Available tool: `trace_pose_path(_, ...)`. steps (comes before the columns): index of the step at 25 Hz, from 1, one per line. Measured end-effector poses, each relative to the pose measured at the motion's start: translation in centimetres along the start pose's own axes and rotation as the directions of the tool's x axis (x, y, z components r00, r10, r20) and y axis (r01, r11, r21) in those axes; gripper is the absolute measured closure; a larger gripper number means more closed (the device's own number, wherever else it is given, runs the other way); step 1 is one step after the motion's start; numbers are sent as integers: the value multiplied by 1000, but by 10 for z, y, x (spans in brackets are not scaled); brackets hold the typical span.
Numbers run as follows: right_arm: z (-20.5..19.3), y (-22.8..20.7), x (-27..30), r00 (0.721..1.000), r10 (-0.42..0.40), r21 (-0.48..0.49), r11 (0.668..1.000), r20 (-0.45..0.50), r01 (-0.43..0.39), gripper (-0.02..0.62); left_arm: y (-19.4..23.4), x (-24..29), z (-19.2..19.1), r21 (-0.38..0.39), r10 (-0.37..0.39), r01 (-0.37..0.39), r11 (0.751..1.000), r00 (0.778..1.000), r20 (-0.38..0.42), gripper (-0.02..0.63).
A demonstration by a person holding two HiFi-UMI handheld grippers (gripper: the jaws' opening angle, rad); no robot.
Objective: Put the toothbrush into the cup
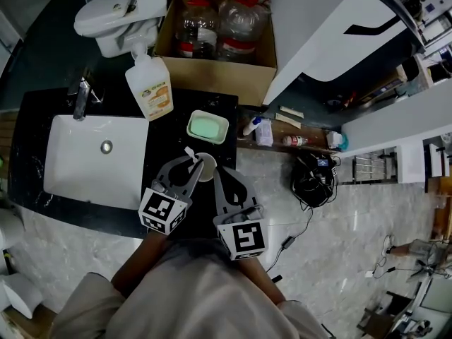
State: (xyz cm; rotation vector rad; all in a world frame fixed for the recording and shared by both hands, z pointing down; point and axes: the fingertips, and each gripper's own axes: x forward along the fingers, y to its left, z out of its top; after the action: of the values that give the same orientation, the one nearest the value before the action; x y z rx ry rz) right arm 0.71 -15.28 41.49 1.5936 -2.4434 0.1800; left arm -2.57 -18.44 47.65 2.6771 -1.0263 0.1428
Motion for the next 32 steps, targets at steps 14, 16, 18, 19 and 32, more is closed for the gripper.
trace_pose_path(14,2,4,0,1000,3,-8,1000,11,-2,589,1,0,-15,1,-12,13,1000,999,-36,552)
trace_pose_path(16,2,5,-1,1000,3,-8,1000,11,-3,589,2,0,-15,0,-7,7,1000,999,-35,552)
trace_pose_path(18,2,5,-2,1000,3,-9,1000,11,-3,589,3,0,-15,-3,-3,2,1000,999,-36,552)
trace_pose_path(19,2,5,-2,1000,4,-9,1000,12,-4,589,3,1,-15,-4,-1,1,1000,999,-37,552)
trace_pose_path(32,0,4,-2,1000,9,-8,1000,6,-9,589,14,12,-13,41,41,-38,998,996,-78,551)
